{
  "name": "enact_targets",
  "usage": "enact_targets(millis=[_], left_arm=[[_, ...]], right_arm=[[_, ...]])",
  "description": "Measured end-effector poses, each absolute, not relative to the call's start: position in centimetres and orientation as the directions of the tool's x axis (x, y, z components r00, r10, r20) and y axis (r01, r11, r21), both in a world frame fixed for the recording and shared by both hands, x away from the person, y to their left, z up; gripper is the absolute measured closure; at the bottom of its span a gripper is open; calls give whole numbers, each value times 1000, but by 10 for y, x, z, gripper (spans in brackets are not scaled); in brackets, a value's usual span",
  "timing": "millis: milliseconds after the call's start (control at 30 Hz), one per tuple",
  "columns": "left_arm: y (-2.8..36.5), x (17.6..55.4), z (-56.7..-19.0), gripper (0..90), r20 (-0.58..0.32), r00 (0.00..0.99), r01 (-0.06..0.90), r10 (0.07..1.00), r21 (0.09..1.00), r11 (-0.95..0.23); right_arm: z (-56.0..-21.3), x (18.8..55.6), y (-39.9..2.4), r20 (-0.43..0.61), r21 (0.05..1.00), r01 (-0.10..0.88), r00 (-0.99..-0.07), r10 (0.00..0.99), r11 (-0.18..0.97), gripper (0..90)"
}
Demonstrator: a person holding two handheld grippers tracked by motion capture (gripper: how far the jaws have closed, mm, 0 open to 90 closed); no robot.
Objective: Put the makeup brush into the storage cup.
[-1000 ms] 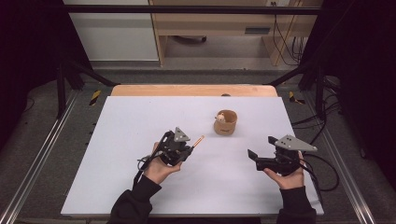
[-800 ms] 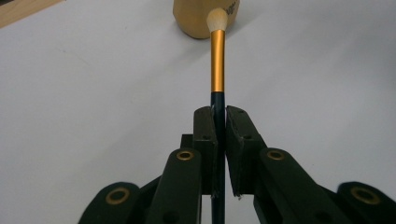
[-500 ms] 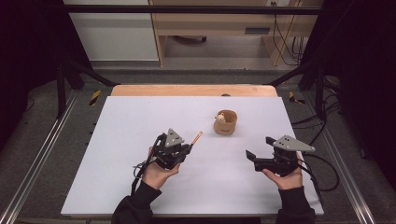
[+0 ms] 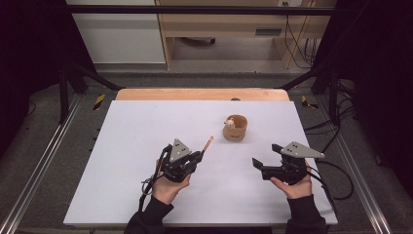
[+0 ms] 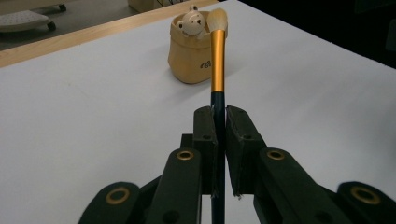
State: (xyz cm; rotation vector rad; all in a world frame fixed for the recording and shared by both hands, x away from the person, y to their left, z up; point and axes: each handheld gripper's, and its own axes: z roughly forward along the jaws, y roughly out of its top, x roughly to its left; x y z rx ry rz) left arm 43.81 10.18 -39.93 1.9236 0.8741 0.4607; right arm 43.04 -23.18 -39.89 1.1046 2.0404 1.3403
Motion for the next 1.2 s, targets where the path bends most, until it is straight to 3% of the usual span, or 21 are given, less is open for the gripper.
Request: enact_targets(millis=[567,1200], left_arm=[[102,428,-413,825,-99,674,348,732,917,-197],[99,430,-416,825,-115,719,341,686,918,-203]], right_arm=[[-399,431,-220,115,912,373,-634,765,172,189],[-391,432,-194,141,915,366,-681,719,168,231]])
